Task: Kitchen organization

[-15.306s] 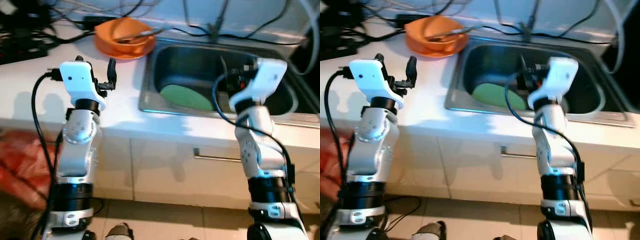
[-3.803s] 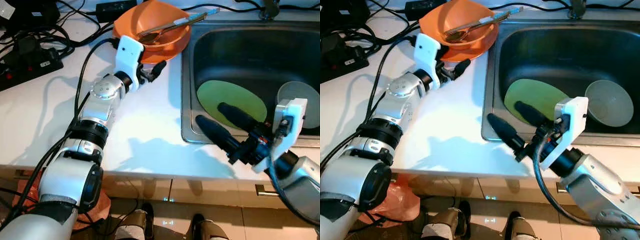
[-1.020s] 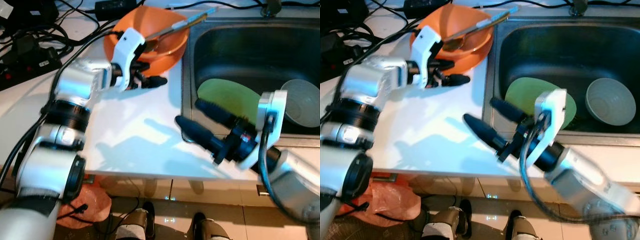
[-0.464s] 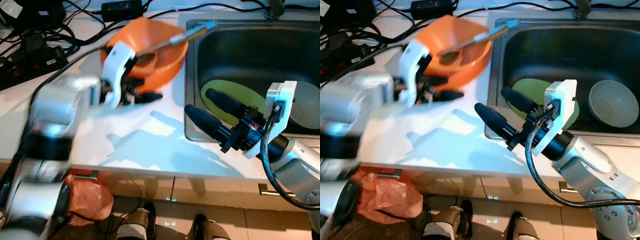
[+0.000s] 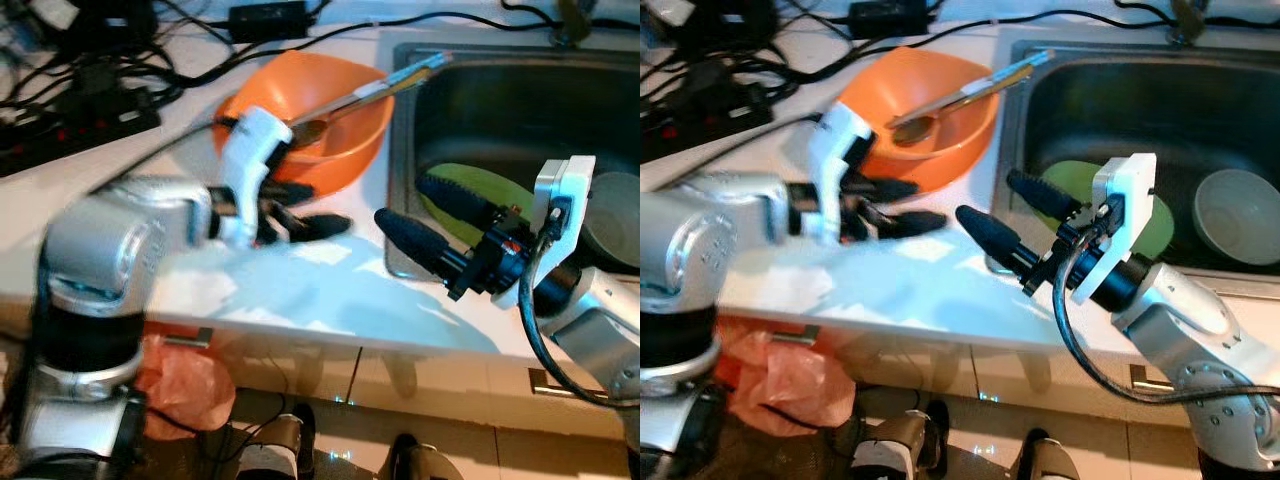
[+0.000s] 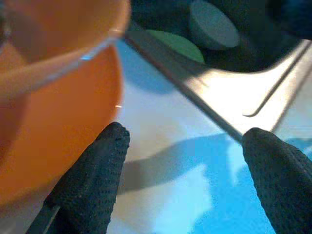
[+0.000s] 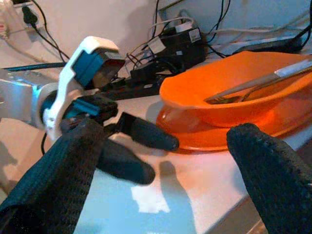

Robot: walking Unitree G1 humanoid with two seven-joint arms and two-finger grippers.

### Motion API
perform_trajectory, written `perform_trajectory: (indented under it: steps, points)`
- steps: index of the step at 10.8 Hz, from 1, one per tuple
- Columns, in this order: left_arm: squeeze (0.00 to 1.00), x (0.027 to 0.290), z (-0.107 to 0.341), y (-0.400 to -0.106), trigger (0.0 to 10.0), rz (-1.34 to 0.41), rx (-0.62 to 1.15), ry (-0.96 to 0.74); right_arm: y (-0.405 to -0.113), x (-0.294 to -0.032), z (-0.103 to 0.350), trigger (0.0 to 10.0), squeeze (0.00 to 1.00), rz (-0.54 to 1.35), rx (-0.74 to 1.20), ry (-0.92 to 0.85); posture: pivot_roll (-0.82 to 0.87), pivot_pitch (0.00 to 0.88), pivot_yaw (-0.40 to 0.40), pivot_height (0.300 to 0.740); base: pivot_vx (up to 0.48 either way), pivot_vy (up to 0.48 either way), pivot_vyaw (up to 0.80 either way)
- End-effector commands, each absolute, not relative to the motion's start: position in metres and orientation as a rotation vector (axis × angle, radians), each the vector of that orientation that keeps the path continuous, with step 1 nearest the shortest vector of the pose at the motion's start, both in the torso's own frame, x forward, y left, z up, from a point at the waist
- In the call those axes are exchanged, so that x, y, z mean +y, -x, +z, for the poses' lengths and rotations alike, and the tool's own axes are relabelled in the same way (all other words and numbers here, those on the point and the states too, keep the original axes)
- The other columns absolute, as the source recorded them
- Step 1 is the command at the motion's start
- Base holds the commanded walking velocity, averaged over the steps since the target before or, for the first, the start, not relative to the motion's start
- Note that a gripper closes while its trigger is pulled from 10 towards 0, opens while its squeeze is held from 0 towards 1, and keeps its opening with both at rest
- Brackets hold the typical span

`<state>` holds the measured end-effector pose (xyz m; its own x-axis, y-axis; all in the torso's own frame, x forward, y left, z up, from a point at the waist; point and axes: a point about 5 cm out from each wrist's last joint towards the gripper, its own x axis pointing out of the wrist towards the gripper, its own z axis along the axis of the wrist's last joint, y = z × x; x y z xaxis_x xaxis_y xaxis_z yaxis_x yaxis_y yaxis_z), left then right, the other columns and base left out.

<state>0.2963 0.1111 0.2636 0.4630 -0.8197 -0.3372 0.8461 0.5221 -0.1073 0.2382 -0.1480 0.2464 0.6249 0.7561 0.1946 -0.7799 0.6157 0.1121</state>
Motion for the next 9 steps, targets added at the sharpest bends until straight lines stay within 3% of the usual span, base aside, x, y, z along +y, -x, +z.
perform_trajectory:
  steps: [1, 3, 6, 9]
  points:
    - [0.0, 0.105, 0.265, -0.289, 10.0, -1.06, 0.371, -0.067, -0.236, -0.147, 0.248, 10.0, 0.0, 0.907, -0.152, -0.175, 0.15, 0.181, 0.095, 0.74, 0.0, 0.0, 0.0]
    - [0.0, 0.097, 0.266, -0.278, 10.0, -1.109, 0.38, -0.059, -0.236, -0.148, 0.247, 10.0, 0.0, 0.908, -0.154, -0.166, 0.15, 0.176, 0.096, 0.74, 0.0, 0.0, 0.0]
    - [0.0, 0.118, 0.27, -0.302, 10.0, -0.93, 0.293, -0.124, -0.238, -0.146, 0.247, 10.0, 0.0, 0.913, -0.159, -0.164, 0.15, 0.167, 0.091, 0.74, 0.0, 0.0, 0.0]
    - [0.0, 0.123, 0.277, -0.31, 10.0, -0.885, 0.218, -0.132, -0.239, -0.144, 0.245, 10.0, 0.0, 0.916, -0.159, -0.165, 0.15, 0.166, 0.086, 0.74, 0.0, 0.0, 0.0]
